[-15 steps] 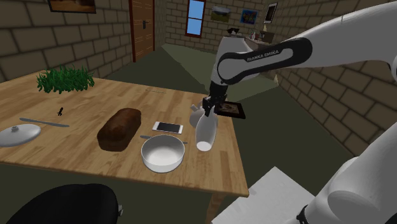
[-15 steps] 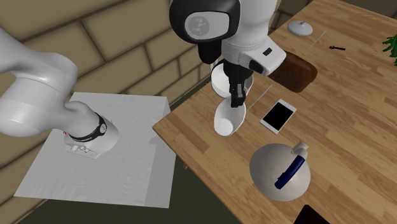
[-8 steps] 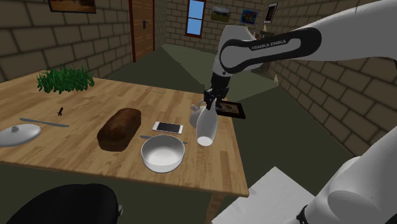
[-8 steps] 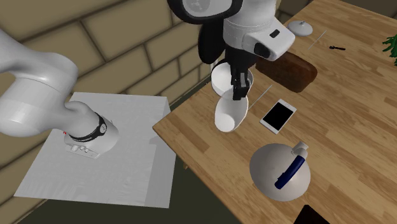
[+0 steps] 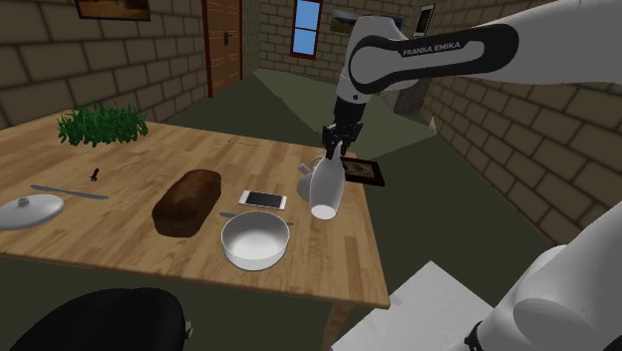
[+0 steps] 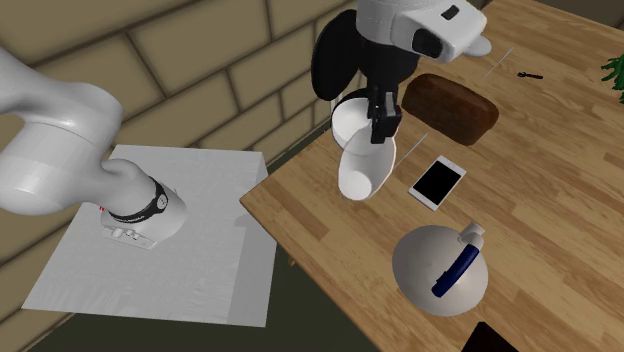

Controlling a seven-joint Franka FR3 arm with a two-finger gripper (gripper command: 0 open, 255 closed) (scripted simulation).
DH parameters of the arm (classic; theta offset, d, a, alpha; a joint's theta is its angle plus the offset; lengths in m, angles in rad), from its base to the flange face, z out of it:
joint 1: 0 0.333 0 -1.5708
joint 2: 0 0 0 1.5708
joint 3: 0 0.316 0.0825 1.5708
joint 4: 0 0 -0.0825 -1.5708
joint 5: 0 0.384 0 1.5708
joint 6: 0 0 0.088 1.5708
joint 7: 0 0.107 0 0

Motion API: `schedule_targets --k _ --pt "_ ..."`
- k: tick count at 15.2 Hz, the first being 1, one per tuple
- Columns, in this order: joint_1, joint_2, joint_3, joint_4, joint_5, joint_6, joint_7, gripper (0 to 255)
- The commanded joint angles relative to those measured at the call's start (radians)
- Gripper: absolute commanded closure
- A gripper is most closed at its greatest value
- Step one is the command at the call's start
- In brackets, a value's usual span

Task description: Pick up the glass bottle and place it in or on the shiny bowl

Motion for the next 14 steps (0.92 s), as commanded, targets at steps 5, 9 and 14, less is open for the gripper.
schedule_targets --k 5,9,14 --pt "0.0 -0.007 0.0 0.074 0.001 -0.081 0.001 255" --pt "0.0 -0.006 0.0 0.129 0.0 -0.135 0.001 255" --pt "0.028 0.024 0.038 0.222 -0.005 -0.198 0.069 255"
